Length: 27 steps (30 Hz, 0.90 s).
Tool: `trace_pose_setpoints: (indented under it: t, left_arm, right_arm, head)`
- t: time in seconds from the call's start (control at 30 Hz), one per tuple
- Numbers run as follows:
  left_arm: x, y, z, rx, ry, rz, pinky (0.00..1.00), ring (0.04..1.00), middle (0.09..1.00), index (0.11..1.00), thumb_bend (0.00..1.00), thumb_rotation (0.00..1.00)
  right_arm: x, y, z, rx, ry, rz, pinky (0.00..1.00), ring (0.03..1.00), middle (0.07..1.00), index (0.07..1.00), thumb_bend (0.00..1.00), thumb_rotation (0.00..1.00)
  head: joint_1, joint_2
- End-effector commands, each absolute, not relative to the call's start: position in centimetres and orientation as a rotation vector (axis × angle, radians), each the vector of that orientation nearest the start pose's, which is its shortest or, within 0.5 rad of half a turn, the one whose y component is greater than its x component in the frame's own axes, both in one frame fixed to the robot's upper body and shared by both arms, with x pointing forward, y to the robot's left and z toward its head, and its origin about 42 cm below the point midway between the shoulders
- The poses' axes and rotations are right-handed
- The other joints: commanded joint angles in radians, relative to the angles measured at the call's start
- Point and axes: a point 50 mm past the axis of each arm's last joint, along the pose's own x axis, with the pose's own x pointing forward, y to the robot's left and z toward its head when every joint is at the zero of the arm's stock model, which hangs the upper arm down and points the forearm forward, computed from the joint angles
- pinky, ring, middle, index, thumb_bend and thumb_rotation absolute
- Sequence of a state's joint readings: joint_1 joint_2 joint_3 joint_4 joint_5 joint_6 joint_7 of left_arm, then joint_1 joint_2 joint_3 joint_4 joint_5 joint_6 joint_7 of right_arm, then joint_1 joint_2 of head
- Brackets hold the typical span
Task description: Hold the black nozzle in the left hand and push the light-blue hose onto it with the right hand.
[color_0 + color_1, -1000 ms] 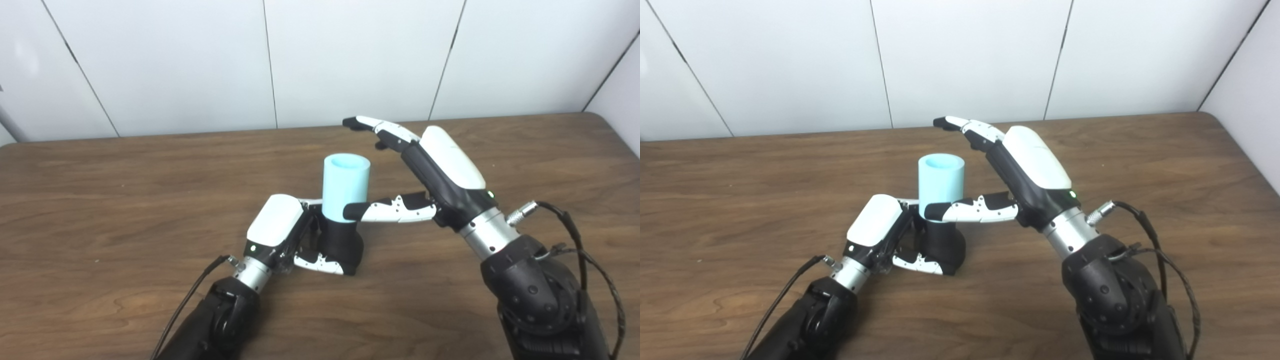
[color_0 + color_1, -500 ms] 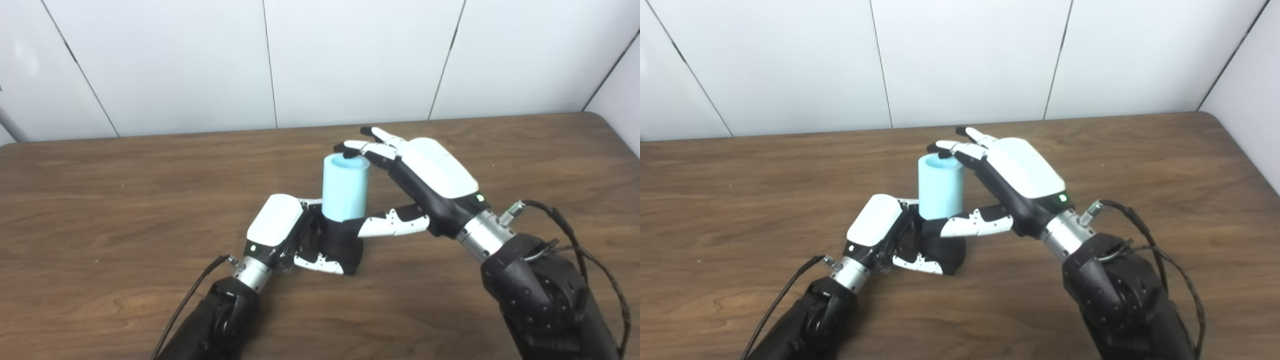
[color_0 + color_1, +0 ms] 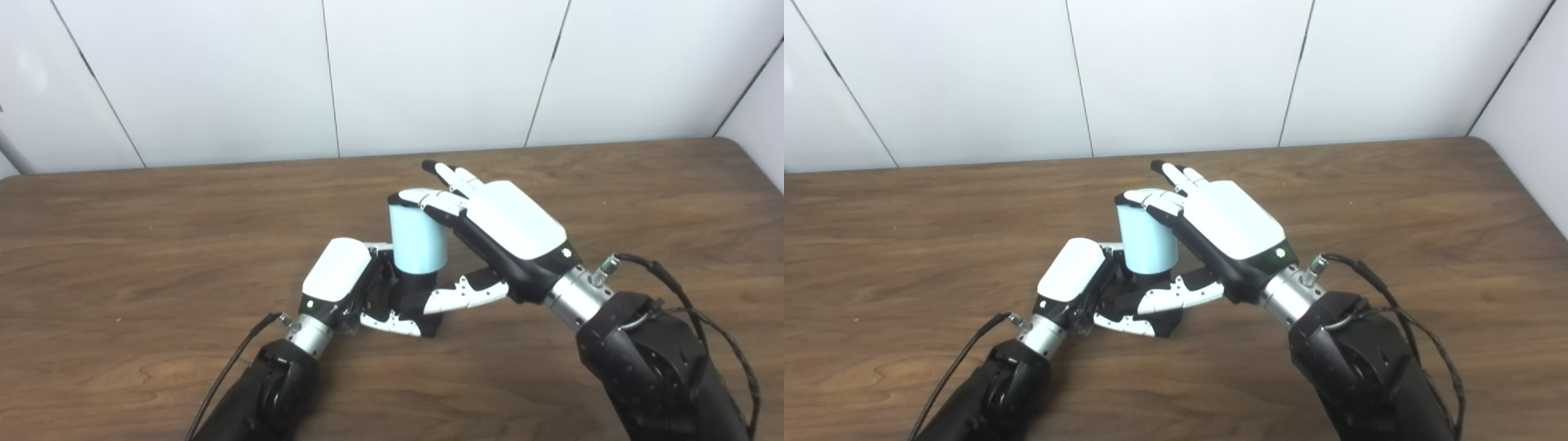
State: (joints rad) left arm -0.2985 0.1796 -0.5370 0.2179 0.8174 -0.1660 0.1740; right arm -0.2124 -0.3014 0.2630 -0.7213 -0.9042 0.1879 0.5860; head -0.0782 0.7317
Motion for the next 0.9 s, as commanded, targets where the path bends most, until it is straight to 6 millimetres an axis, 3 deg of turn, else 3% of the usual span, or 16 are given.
trace_pose_setpoints:
  t: [0.0, 0.47, 0.87]
  left_arm:
    - [28.8, 12.6, 4.0, 1.072, -0.219, -0.606, 0.37, 0.471, 0.489, 0.488, 0.48, 0.0]
    - [28.8, 12.8, 3.8, 1.077, -0.223, -0.598, 0.34, 0.425, 0.437, 0.511, 0.47, 0.0]
    - [28.9, 12.8, 3.9, 1.08, -0.207, -0.608, 0.34, 0.439, 0.462, 0.503, 0.47, 0.0]
  right_arm:
    - [25.1, -18.3, 29.6, -1.26, -0.556, 0.386, 0.97, 1.0, 0.822, 0.861, 0.7, 0.98]
    - [23.1, -19.5, 29.6, -1.283, -0.538, 0.361, 0.95, 1.0, 0.833, 0.861, 0.65, 1.0]
    - [22.5, -20.2, 29.2, -1.276, -0.506, 0.341, 0.94, 1.0, 0.835, 0.854, 0.65, 1.0]
  head:
    - [0.0, 0.002]
    - [-0.003, 0.004]
    - [-0.005, 0.004]
